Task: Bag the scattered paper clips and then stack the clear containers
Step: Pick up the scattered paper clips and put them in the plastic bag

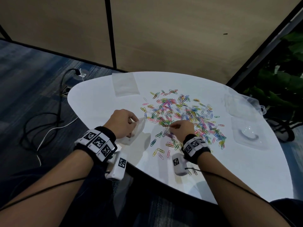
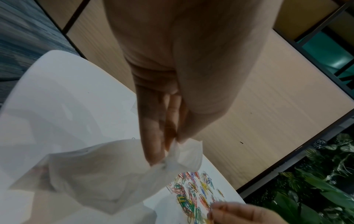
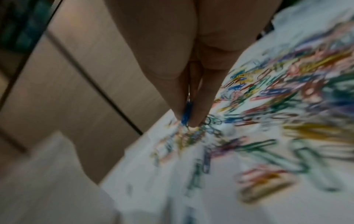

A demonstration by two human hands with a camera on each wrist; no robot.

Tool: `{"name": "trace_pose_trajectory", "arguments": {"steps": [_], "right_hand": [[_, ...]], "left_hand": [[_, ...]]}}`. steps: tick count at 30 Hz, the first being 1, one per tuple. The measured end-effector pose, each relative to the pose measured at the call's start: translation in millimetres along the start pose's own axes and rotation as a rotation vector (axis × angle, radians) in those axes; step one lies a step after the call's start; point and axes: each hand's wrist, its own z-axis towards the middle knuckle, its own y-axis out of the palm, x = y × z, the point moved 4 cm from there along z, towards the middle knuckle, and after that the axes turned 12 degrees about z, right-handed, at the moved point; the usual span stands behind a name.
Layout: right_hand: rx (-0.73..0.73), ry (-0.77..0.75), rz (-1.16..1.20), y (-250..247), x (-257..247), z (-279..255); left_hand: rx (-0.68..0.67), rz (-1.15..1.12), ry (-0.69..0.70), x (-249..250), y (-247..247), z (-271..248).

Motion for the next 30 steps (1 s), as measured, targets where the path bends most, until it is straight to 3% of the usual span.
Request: {"name": "trace_pose_trajectory", "arguments": {"steps": [5,10,16,19,21,25,30], "right_hand": [[-0.068,0.163,0.922,0,-41,-14],[-0.28,0.226,1.161,36,-80,-39],[-0.302,0.253,0.994,69,-86,-50],[-0.344,0.226,0.839,78,-88,-49],[-0.298,0.212,0.689,78,-88,-47],[-0.2,-0.089,0.07,66,-108,-49],[-0.294,-0.228,-0.107,77,-126,-58]], "left_hand": [[0.024,0.017,-0.016,-2,4,4],[0.071,0.008,-0.028,0,5,5],[0.078,-0.061,0.005,0,1,6],[0.078,-0.058,0.033,-1,2,7],[0.065,-0.065,0.037,0,5,6],[0.075,-0.07,0.033,2,4,4],[0.132,-0.055,0.013,-1,-10,3]]}}
